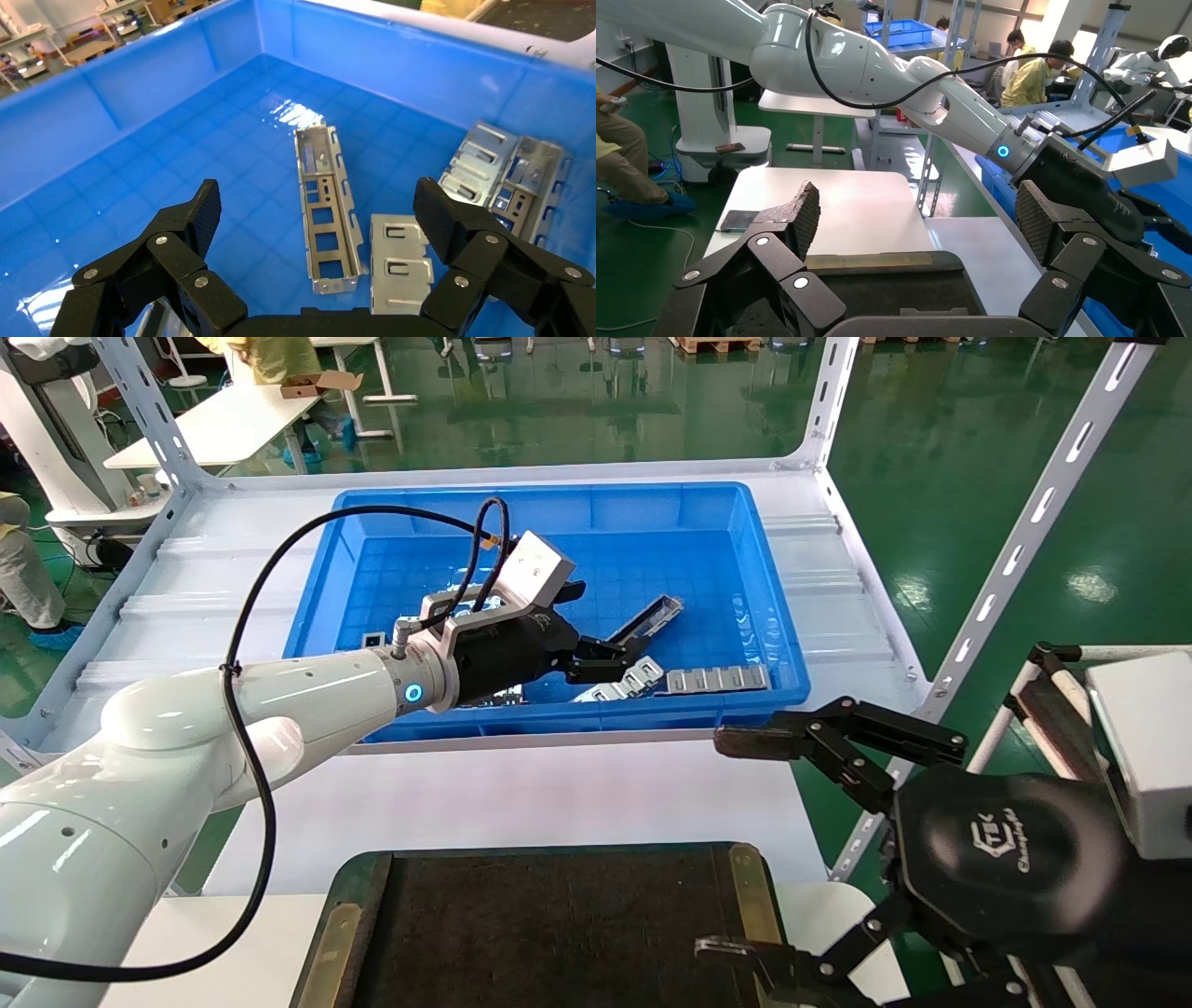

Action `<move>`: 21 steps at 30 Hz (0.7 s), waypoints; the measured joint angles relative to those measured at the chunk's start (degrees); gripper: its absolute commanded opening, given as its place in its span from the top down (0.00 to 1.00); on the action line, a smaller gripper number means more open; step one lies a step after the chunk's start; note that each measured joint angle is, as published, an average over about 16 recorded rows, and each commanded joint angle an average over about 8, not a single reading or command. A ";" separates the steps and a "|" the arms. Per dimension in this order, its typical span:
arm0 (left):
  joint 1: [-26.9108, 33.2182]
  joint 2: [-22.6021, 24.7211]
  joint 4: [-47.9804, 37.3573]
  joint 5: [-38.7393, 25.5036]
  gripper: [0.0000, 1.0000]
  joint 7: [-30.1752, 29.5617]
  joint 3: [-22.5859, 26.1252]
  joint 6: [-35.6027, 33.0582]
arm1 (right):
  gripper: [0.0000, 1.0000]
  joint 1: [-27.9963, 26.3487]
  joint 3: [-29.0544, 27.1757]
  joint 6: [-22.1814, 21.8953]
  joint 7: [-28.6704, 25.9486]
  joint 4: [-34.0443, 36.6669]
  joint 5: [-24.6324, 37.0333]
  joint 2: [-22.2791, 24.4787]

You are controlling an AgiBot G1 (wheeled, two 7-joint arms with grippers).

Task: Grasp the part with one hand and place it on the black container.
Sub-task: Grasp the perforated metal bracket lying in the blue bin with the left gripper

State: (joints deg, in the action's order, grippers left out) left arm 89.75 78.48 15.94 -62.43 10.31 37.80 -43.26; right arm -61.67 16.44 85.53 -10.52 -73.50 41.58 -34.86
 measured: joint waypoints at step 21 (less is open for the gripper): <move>-1.22 -0.23 2.65 7.56 1.00 -2.44 9.73 7.26 | 1.00 -0.02 0.08 -0.03 0.04 0.00 -0.05 0.03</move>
State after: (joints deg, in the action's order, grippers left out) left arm 88.52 78.25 18.60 -54.87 7.87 47.53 -35.99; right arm -61.69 16.52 85.50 -10.48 -73.50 41.53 -34.83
